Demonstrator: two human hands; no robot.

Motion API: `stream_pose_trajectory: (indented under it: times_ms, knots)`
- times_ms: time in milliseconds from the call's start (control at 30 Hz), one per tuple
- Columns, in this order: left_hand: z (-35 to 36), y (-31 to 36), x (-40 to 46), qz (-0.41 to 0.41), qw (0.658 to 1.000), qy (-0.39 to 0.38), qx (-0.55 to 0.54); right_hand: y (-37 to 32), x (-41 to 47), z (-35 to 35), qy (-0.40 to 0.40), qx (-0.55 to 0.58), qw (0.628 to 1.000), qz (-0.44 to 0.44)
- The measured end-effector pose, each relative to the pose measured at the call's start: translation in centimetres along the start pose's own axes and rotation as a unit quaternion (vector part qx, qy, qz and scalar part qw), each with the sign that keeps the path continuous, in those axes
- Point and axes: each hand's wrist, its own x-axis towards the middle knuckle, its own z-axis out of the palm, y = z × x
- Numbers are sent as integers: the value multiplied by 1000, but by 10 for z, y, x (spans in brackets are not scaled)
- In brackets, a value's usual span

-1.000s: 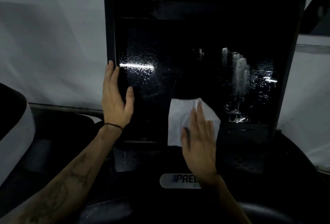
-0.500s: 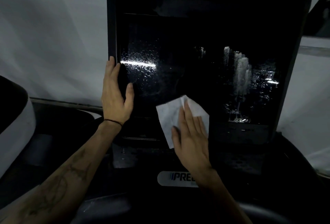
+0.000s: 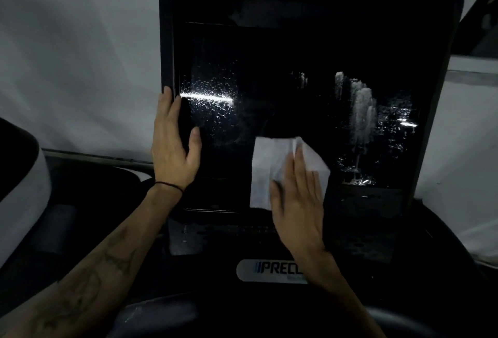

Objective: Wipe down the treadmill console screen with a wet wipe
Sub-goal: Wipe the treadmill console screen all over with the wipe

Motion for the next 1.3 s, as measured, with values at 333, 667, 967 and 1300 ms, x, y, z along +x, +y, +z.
stream_pose_trajectory:
  times_ms: [333, 667, 967, 1300]
  knots:
    - [0, 1, 0, -4, 1000, -3, -1, -10, 9, 3, -2, 2, 1000, -3]
    - [1, -4, 0, 15, 1000, -3, 18, -13, 17, 2, 18, 1, 1000, 20]
    - [-1, -3, 1, 14, 1000, -3, 19, -9, 42, -5, 40, 5, 999, -4]
    - [-1, -3, 1, 17, 1000, -4, 22, -8, 59, -10, 50, 14, 999, 2]
